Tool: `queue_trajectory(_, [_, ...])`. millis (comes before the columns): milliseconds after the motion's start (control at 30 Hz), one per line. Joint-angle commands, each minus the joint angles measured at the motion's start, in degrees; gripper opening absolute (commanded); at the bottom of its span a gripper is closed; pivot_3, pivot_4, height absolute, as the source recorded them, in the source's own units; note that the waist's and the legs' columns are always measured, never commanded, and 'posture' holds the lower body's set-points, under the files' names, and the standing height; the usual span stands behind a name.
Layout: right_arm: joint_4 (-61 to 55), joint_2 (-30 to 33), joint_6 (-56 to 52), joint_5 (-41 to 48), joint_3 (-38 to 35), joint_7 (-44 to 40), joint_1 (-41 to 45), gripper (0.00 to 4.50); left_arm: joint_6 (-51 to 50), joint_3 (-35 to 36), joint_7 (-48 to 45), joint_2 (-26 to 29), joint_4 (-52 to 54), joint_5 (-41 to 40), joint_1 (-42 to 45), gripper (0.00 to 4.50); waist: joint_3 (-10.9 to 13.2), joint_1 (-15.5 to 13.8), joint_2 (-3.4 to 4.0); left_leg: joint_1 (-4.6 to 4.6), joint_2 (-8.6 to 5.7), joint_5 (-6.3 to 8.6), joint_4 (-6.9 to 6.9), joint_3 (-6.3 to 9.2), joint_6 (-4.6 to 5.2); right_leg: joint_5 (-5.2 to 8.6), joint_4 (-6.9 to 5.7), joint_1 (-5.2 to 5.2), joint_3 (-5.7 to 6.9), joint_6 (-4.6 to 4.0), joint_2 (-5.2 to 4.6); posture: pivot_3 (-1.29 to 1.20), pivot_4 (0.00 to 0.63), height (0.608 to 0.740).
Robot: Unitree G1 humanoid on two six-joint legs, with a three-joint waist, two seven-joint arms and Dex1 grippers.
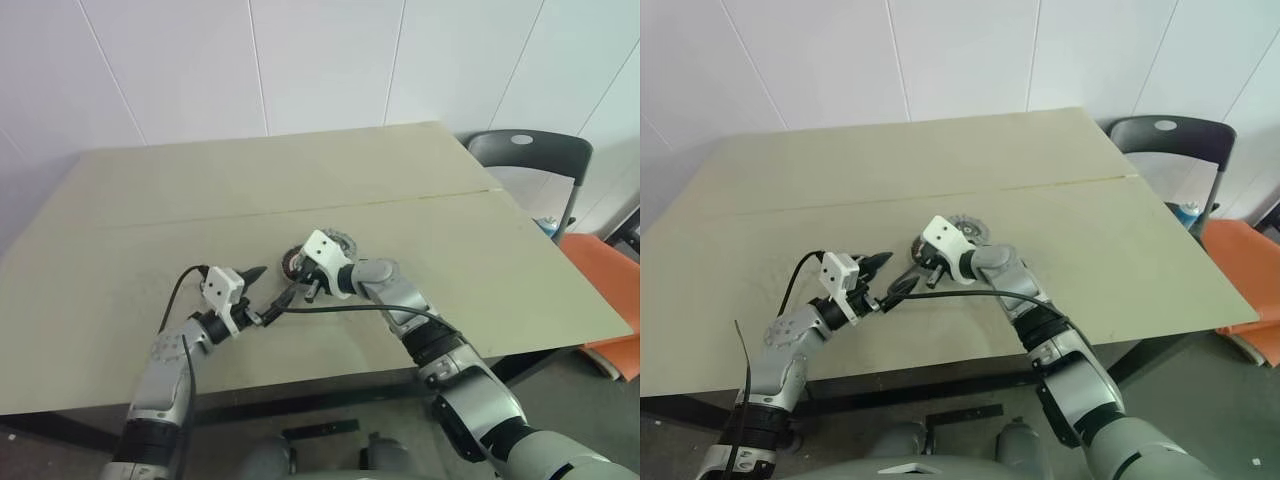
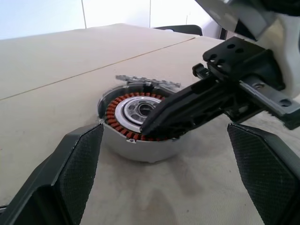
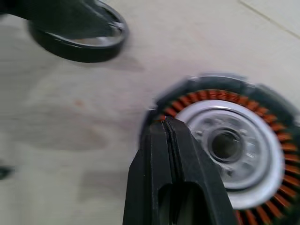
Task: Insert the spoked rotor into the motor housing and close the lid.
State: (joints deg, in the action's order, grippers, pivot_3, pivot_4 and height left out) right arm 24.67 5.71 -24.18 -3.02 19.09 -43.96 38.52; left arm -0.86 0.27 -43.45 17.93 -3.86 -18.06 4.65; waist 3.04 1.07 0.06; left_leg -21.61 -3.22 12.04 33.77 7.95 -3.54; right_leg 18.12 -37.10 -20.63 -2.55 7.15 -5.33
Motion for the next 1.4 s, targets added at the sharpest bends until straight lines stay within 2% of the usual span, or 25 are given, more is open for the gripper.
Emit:
queue_trajectory(33, [-3.2,0.3,-0.6,1.6,0.5,-2.6,-0.1,0.02,0.9,0.0,-0.2,0.0,1.1,-0.1,0.6,4.5,0.0,0.0,0.0,0.0,0.0,0.0,0.0,0.0,0.0,0.0,0.01,0.0,0.0,0.0,0.0,0.0,0.0,0.74])
queue_trajectory(267, [-3.1,0.5,-0.3,1.9,0.0,-2.9,0.4,0.02,1.1,0.0,-0.3,0.0,0.8,-0.1,0.8,4.5,0.0,0.0,0.0,-0.01,0.0,0.0,-0.03,-0.01,0.0,-0.01,0.01,-0.02,0.0,0.01,0.0,0.0,0.0,0.74])
queue_trajectory(600, [-8.7,3.3,-3.8,3.5,3.9,-10.5,-2.5,0.02,0.7,0.0,-0.3,0.4,1.0,0.0,0.8,4.5,0.0,-0.1,-0.02,-0.05,0.0,0.0,0.0,-0.01,0.0,0.0,0.01,-0.03,0.0,0.01,0.0,0.0,0.0,0.74])
queue_trajectory(800, [-2.7,1.4,0.3,2.5,-0.3,-2.2,0.7,0.02,0.7,0.8,-0.5,1.4,1.2,-0.2,1.0,4.5,0.0,-0.1,-0.02,-0.05,0.0,0.0,0.01,-0.01,0.0,0.0,0.0,-0.05,0.0,0.0,0.0,0.0,0.0,0.74])
queue_trajectory(1167, [-0.3,-0.5,2.2,5.5,-4.1,0.4,2.2,0.02,0.9,1.3,-0.5,2.2,1.0,-0.4,0.7,4.5,0.0,-0.2,-0.03,-0.08,0.0,0.0,0.04,0.0,0.0,0.0,0.0,-0.05,0.0,0.0,0.0,0.0,0.0,0.74])
queue_trajectory(1333, [-6.7,3.8,-2.7,6.9,1.7,-10.7,-1.1,0.02,0.9,1.3,-0.5,2.3,0.7,-0.3,0.8,4.5,0.0,-0.3,-0.04,-0.11,0.0,0.0,0.04,0.0,0.0,-0.01,0.0,-0.07,0.01,0.0,0.0,0.0,0.0,0.74])
queue_trajectory(1400, [-7.6,4.7,-3.1,6.7,2.4,-11.3,-1.7,0.02,0.9,1.4,-0.5,2.3,0.6,-0.4,1.0,4.5,0.0,-0.2,-0.04,-0.2,-0.01,0.0,0.05,0.0,0.0,-0.01,0.03,-0.13,0.01,0.02,-0.01,0.0,0.0,0.74])
